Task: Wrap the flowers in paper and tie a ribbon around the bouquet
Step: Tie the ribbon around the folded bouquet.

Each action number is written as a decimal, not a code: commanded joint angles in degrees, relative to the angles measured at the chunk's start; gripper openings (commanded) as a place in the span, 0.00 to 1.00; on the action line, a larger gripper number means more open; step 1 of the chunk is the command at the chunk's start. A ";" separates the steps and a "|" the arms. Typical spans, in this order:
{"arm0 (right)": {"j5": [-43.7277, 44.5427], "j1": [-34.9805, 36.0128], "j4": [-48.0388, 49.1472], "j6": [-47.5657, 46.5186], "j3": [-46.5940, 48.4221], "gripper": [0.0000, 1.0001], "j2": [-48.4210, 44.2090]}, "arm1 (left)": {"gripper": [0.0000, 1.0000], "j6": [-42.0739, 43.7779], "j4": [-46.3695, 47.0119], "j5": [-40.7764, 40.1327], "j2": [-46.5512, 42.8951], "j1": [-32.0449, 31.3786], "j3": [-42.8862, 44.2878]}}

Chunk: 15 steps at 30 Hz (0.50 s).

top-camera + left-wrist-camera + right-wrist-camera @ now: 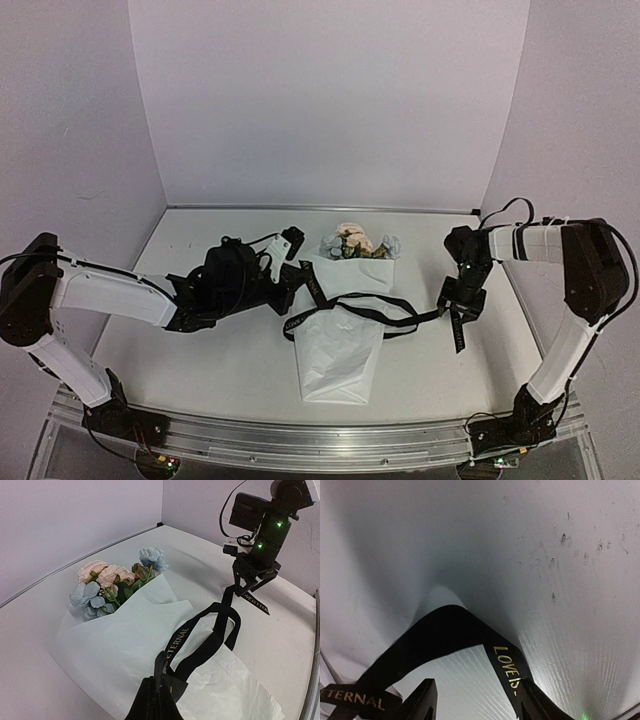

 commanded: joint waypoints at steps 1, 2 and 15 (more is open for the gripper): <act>2.06 0.25 4.94 8.66 1.03 0.55 1.73 | 0.00 -0.96 -0.53 0.78 -2.63 0.74 0.02; 2.62 0.29 5.47 9.32 0.66 0.55 1.79 | 0.00 -1.00 -0.53 0.83 -2.70 0.79 -0.04; 6.95 0.29 11.35 14.02 -0.74 0.38 4.83 | 0.00 -4.52 -2.27 0.26 -6.20 2.42 -2.43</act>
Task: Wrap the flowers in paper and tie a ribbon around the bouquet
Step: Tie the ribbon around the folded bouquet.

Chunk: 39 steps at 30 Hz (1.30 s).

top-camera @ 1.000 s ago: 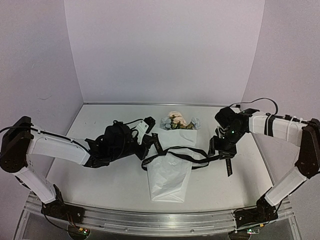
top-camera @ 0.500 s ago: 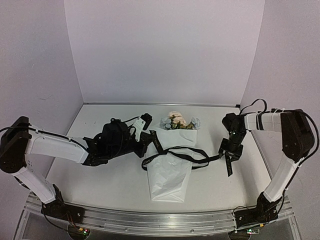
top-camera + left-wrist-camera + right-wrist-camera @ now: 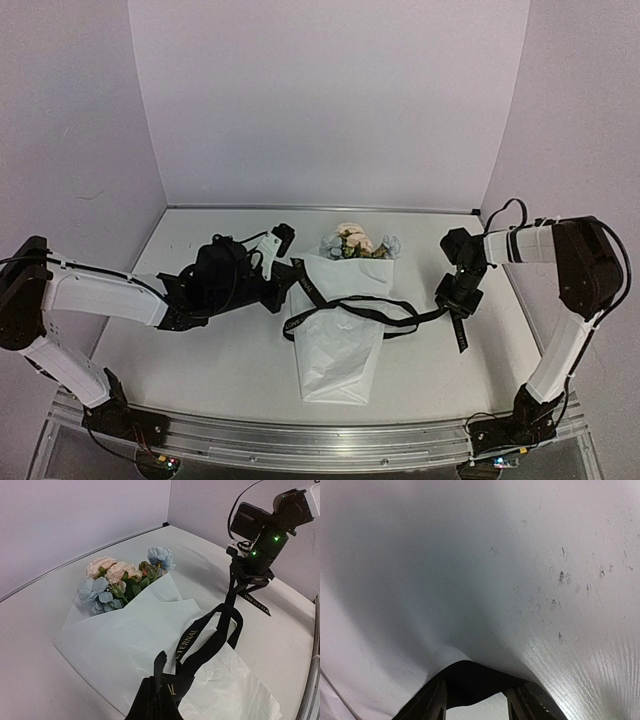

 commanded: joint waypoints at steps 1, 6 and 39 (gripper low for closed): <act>2.54 0.21 2.99 3.48 0.44 0.35 2.40 | 0.00 -3.75 -0.79 0.50 -3.72 1.54 -1.26; 2.89 0.16 3.91 3.87 -0.63 0.02 1.96 | 0.00 -12.12 -5.95 3.04 -7.72 5.58 -3.22; -5.35 -11.16 -4.25 -4.06 -8.44 0.00 -11.30 | 0.00 -33.26 -38.12 -4.36 -6.30 42.59 -6.38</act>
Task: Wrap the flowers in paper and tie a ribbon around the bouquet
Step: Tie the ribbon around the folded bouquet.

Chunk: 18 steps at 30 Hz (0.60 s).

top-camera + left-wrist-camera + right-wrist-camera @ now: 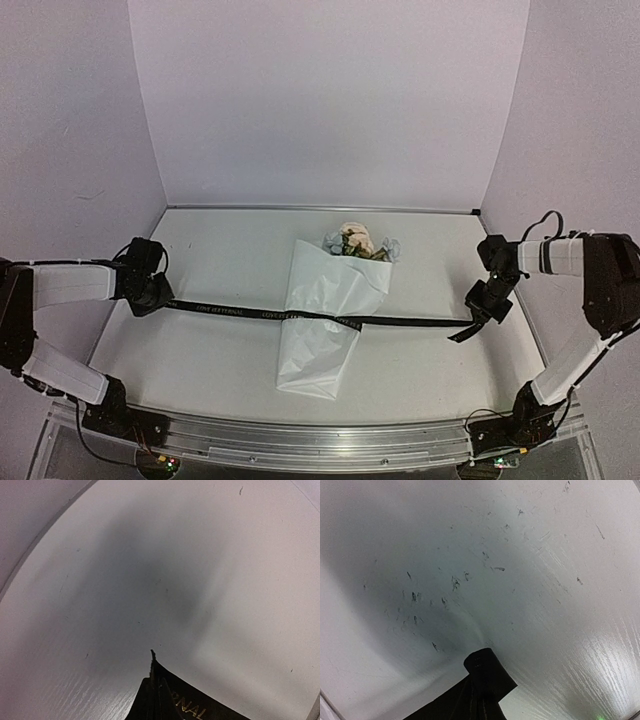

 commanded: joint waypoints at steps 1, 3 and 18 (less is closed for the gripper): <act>-4.34 -0.09 -3.78 -1.76 1.24 0.00 -1.00 | 0.00 2.61 3.84 7.33 3.79 0.27 2.22; -5.50 0.23 -4.16 -1.64 1.09 0.00 -1.19 | 0.00 3.13 4.57 8.98 5.44 0.27 2.82; -6.47 2.11 -16.17 -6.30 5.85 0.52 -6.42 | 0.78 11.45 4.35 8.92 -1.94 -1.90 5.34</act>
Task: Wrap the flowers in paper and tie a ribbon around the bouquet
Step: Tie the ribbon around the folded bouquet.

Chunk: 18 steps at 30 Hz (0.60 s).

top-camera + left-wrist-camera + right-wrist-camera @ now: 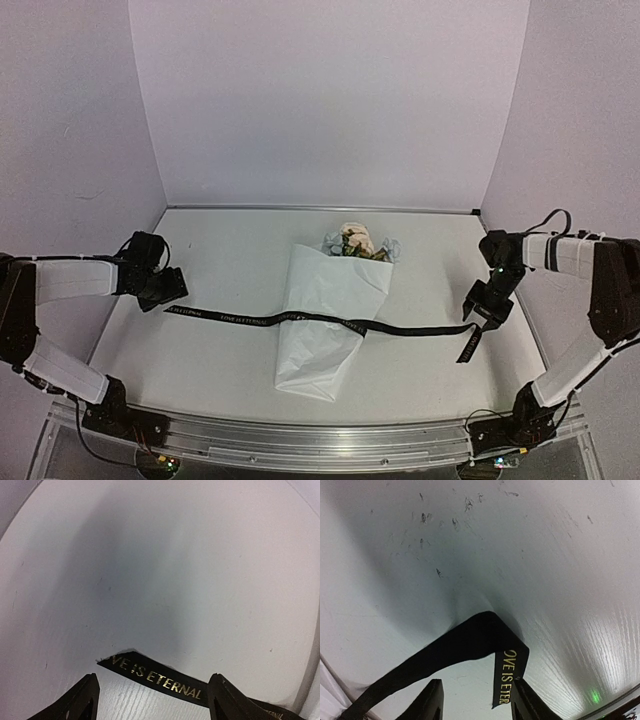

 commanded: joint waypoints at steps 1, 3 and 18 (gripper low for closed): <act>1.66 1.80 -7.27 -4.82 4.19 0.54 -4.40 | 0.78 7.17 2.03 -0.12 -5.78 -3.75 4.05; 2.86 4.07 -8.34 -10.02 5.29 0.58 -5.37 | 0.79 11.94 3.27 -0.24 -6.17 -7.90 5.36; 0.13 21.01 7.25 -34.34 2.64 0.65 -7.15 | 0.70 58.30 13.06 12.36 1.68 -28.89 4.57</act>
